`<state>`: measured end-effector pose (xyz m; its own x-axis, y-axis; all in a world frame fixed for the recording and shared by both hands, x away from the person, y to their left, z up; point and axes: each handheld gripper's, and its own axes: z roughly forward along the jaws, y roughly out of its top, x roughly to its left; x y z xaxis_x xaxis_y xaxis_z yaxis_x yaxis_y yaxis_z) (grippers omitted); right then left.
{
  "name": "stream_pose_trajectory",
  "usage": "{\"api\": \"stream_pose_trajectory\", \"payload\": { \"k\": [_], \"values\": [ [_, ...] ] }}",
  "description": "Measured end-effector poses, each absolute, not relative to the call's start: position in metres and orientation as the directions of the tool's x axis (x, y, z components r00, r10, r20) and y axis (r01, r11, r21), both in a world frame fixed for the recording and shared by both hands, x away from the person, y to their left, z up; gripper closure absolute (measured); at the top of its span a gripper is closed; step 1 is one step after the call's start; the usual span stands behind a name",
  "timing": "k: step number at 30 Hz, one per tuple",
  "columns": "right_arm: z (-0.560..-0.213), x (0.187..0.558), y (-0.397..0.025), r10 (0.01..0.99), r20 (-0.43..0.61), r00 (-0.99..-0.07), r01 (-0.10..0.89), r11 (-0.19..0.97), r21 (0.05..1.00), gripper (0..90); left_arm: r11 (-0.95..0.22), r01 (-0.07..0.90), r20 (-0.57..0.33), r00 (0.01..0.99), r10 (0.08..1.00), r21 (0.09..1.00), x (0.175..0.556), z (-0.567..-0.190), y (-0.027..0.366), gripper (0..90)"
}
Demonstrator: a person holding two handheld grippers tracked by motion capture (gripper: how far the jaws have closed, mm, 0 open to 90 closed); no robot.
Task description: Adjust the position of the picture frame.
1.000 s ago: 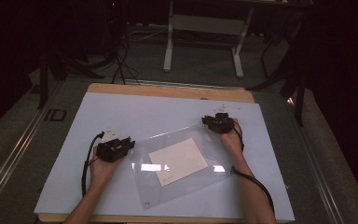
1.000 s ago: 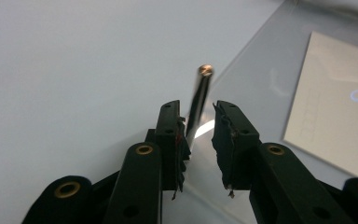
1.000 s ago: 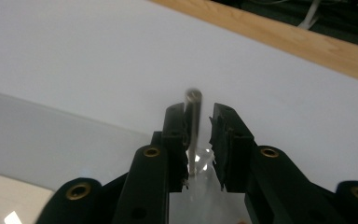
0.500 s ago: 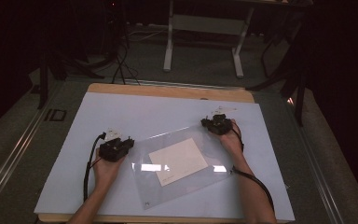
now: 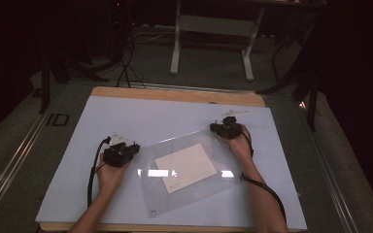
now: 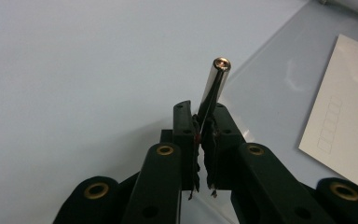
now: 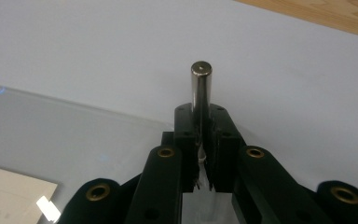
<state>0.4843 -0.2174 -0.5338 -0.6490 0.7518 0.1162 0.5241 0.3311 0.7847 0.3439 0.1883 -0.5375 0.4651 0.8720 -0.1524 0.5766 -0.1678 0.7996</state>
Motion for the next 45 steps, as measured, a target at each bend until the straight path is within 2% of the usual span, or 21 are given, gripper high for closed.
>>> {"api": "stream_pose_trajectory", "payload": {
  "k": [8,16,24,28,45],
  "values": [
    [-0.519,0.471,-0.224,0.785,0.143,-0.603,0.56,0.288,0.777,83.2,-0.159,0.558,-0.141,0.457,0.878,0.815,0.361,-0.526,0.19,83.8],
    [-0.512,0.454,-0.226,0.829,0.177,-0.531,0.616,0.234,0.752,82.4,-0.183,0.565,-0.133,0.471,0.872,0.804,0.396,-0.515,0.195,83.7],
    [-0.513,0.448,-0.223,0.854,0.185,-0.487,0.641,0.206,0.739,82.1,-0.164,0.613,-0.165,0.444,0.88,0.773,0.434,-0.519,0.195,83.6],
    [-0.518,0.448,-0.223,0.861,0.18,-0.475,0.657,0.211,0.724,81.9,-0.138,0.637,-0.194,0.423,0.885,0.758,0.436,-0.53,0.193,83.5],
    [-0.532,0.45,-0.228,0.843,0.223,-0.49,0.644,0.177,0.744,80.6,-0.154,0.631,-0.157,0.409,0.899,0.76,0.422,-0.529,0.189,83.4]
  ]
}}
